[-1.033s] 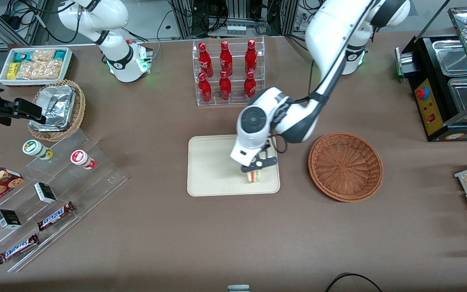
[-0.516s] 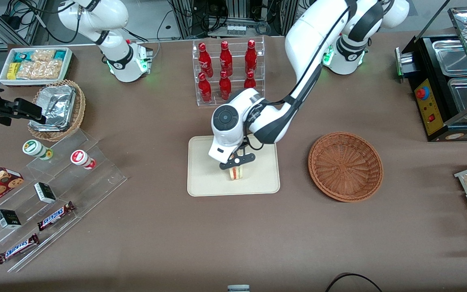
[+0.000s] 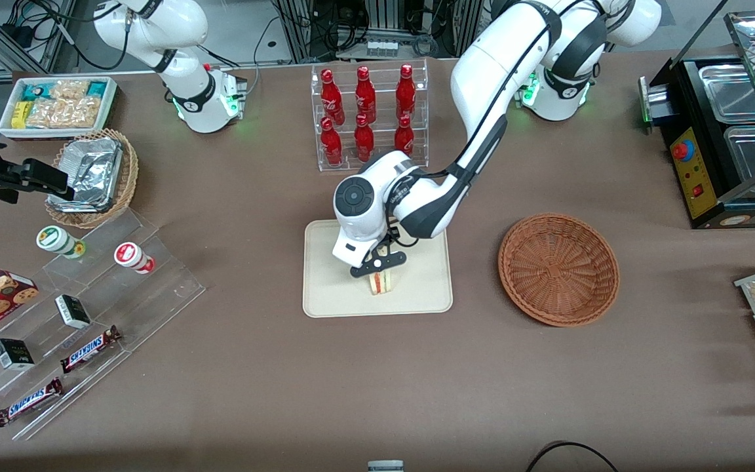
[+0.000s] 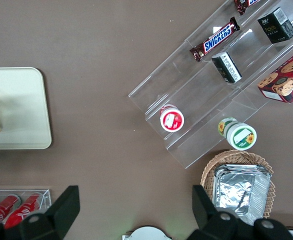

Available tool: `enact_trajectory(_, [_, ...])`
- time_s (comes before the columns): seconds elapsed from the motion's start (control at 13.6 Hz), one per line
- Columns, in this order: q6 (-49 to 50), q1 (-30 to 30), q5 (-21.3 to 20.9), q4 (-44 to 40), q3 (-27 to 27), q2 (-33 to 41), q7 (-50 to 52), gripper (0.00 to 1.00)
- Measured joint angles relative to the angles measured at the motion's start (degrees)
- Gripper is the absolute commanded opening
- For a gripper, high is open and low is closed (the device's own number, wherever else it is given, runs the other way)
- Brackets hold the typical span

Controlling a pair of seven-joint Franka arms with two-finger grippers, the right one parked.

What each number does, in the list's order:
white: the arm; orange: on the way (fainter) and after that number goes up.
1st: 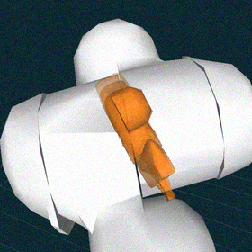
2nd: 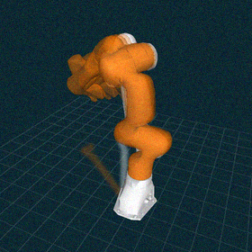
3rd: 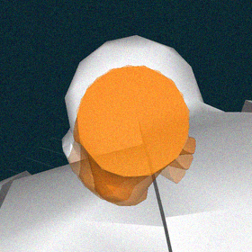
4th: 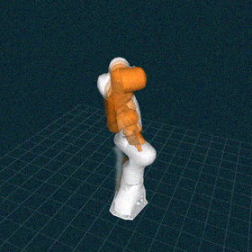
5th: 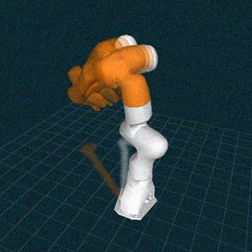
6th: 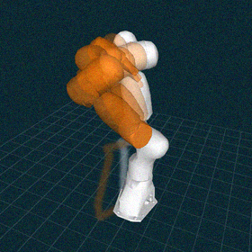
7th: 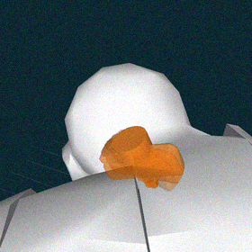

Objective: Place sandwich from basket to tray
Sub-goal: 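Lower the sandwich onto the cream tray and open the left gripper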

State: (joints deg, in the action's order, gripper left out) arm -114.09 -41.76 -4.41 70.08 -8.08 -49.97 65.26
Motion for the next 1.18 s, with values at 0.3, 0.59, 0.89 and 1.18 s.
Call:
enact_trajectory(0.3, [0.1,-0.05,0.0,-1.41,-0.07,0.29,0.0,1.0])
enact_trajectory(0.59, [3.15,-0.05,0.0,-2.54,-0.11,3.39,0.0,1.0])
enact_trajectory(0.89, [8.58,0.38,0.0,-2.8,0.18,7.42,0.0,1.0])
enact_trajectory(1.18, [9.95,3.39,-0.01,-2.82,0.93,10.29,0.0,1.0])
